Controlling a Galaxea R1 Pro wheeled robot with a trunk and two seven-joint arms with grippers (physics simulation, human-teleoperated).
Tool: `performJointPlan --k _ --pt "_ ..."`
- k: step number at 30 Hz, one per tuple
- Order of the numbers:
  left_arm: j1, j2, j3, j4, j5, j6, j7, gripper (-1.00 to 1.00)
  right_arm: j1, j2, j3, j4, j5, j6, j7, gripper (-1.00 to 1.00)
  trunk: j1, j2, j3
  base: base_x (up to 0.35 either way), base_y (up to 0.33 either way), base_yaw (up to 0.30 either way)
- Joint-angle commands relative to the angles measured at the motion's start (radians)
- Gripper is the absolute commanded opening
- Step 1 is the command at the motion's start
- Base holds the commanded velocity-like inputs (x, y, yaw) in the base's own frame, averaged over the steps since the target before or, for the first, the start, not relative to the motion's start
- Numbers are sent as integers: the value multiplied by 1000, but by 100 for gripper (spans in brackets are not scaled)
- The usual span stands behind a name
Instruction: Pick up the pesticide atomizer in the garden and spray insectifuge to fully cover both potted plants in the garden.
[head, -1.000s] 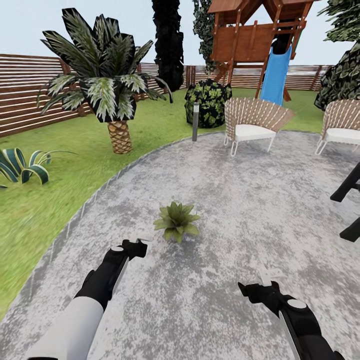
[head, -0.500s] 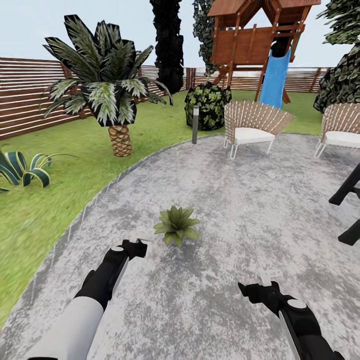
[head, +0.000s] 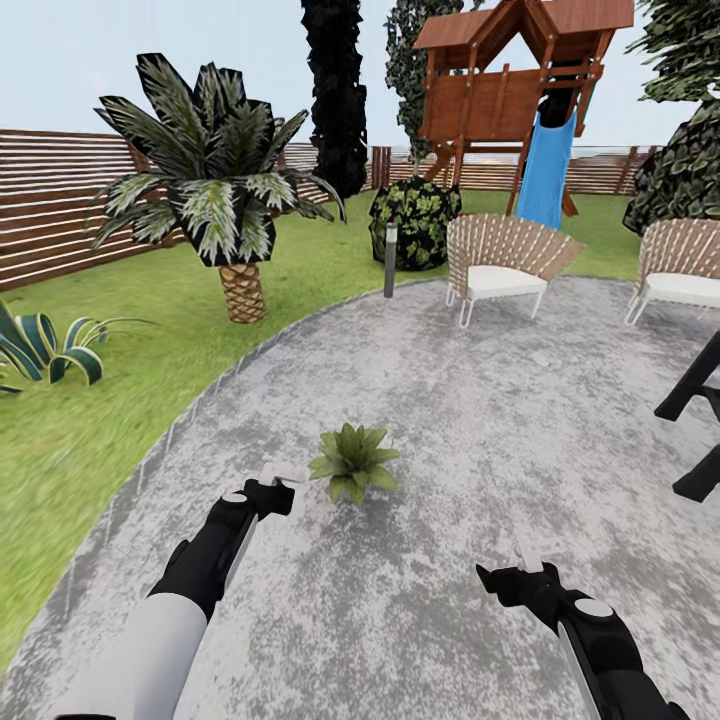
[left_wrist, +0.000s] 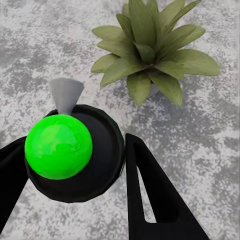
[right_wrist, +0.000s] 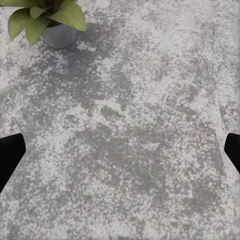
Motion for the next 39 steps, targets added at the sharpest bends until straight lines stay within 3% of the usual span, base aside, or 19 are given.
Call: performJointPlan --k 1,23,34,36,37,39 --pt "0 -1 1 -2 -11 4 -7 -100 -1 0 -1 -1 11 4 9 100 -4 7 3 0 0 0" --pt "0 0 1 -2 -11 4 -7 -100 -1 0 -1 -1 11 4 9 100 -88 161 72 0 0 0" --pt "-1 -1 7 -1 -9 7 -7 -100 -1 -1 -6 -5 9 4 10 100 -88 161 75 190 0 -3" --pt "-1 -1 8 -1 -9 65 -8 -100 -1 -1 -24 -6 9 4 10 100 -88 161 77 340 0 -52" --pt "-1 -1 8 0 -10 134 -9 -100 -1 -1 -35 -6 9 4 10 100 -88 161 79 339 0 -77" --pt "-1 -1 5 -8 -10 351 -10 -100 -1 -1 -60 -6 9 4 10 100 -88 161 82 248 0 -94"
